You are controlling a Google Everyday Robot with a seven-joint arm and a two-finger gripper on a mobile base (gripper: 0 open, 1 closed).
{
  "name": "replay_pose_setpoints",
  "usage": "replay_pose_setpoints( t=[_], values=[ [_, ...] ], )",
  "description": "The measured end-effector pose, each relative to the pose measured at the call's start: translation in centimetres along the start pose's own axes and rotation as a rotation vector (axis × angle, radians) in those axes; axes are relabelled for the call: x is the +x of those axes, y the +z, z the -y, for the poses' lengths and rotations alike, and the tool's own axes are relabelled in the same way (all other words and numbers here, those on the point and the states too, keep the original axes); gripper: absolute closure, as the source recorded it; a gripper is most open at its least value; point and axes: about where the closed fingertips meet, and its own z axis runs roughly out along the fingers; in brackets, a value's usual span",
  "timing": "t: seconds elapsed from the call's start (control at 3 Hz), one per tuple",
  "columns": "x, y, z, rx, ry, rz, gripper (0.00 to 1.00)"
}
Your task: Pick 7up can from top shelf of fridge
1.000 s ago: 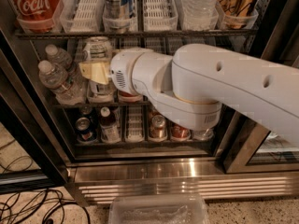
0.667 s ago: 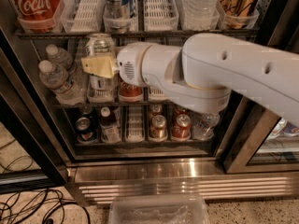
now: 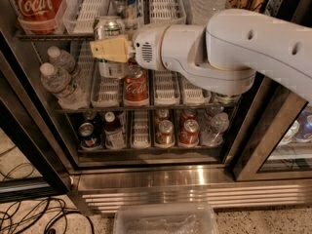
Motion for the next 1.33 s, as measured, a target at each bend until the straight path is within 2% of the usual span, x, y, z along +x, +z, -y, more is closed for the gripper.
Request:
replay_pose_setpoints(
  t=[0.33,0.67,1.0,1.33],
  values=[
    [0.4,0.0,-1.0,-0.033,-0.004,-0.015,1.0],
    [1.8,-2.0,-2.8,-0.044,-0.004,-0.053,1.0],
    [2.3,-7.0,-4.7,-0.057,-0.002,-0.051,1.0],
    [2.0,-11.7,-6.5,-0.106,-0.011,-0.054,1.0]
  ],
)
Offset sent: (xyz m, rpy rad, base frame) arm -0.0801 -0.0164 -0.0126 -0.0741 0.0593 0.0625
